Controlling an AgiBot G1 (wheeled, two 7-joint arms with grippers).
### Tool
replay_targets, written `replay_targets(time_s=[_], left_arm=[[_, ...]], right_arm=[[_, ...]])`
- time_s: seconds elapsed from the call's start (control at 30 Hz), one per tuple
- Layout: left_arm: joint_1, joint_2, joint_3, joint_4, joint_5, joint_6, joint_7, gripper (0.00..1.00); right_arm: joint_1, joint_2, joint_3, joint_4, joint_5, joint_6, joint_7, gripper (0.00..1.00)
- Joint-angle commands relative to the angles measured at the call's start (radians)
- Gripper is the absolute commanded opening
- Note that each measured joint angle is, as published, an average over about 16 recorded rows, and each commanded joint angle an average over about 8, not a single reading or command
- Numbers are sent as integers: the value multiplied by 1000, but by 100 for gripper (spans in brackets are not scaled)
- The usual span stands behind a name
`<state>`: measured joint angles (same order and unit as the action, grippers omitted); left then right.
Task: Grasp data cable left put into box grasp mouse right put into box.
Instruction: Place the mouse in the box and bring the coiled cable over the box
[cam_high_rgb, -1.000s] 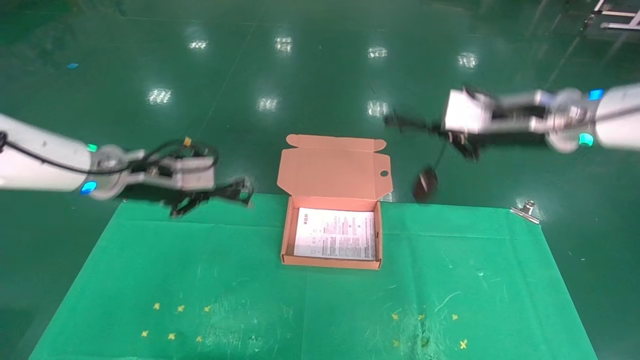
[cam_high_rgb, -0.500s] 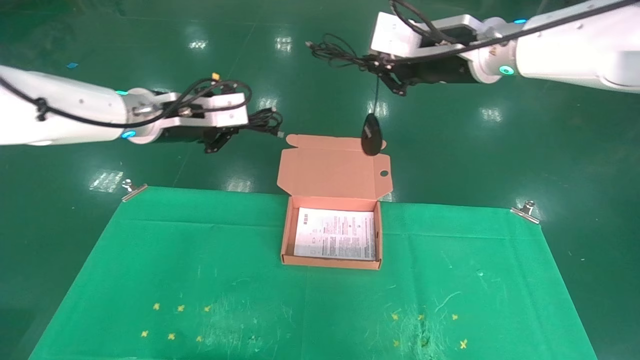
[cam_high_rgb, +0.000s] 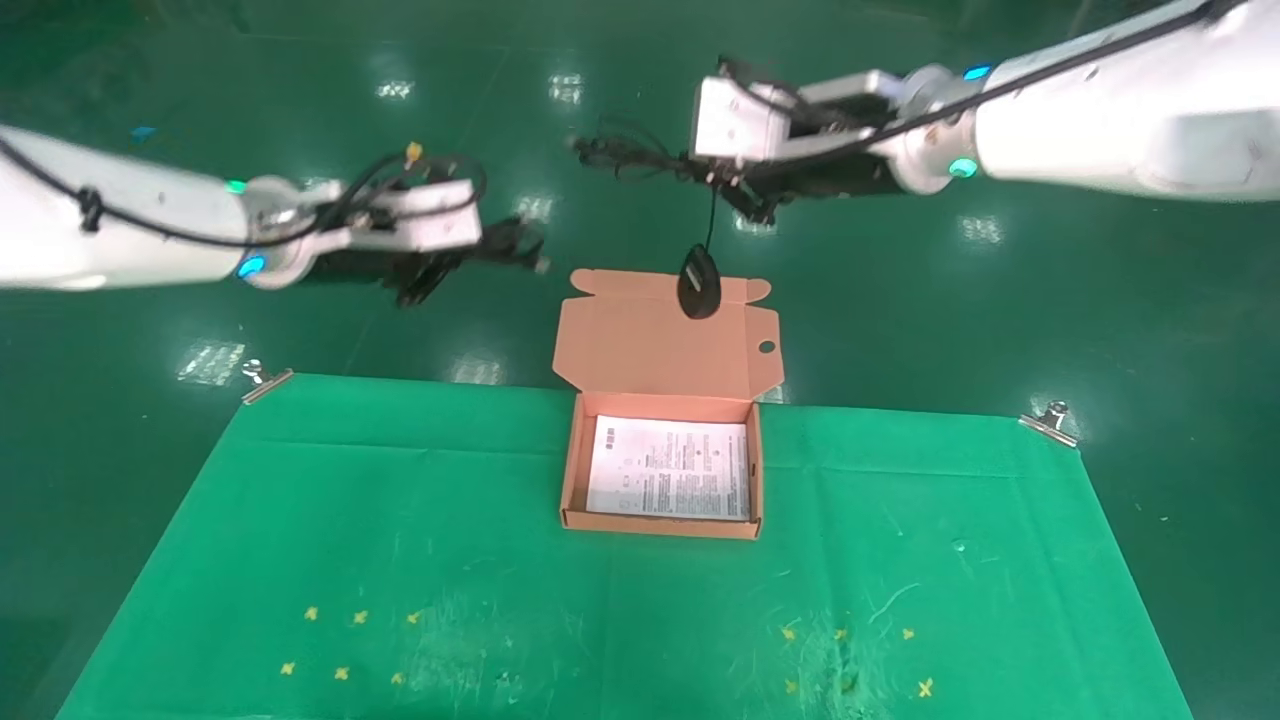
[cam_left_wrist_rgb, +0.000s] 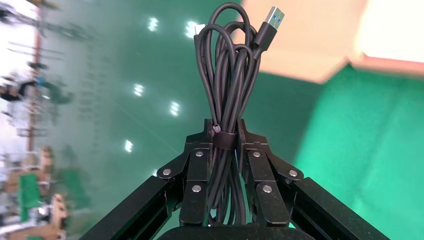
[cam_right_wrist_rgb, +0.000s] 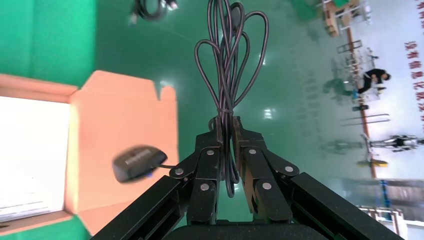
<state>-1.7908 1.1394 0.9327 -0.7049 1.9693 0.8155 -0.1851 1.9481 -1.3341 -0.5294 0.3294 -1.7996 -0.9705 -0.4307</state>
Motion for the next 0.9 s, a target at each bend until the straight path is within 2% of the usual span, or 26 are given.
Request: replay_targets(time_s=[0.03, 0.23, 0.47, 0.9], left_arm=[[8, -7, 5, 2, 4, 9, -5, 0], [25, -47, 28, -38, 65, 42, -79, 0], [42, -107, 52, -136, 148, 105, -215, 0], [58, -189, 79, -358, 300, 233, -457, 0]], right_arm=[[-11, -1, -4, 6, -2, -1, -2, 0], [-47, -15, -31, 26, -11, 16, 14, 0], [-89, -29, -92, 81, 1, 32, 64, 0], [-162, -35, -306, 230, 73, 76, 237, 0]])
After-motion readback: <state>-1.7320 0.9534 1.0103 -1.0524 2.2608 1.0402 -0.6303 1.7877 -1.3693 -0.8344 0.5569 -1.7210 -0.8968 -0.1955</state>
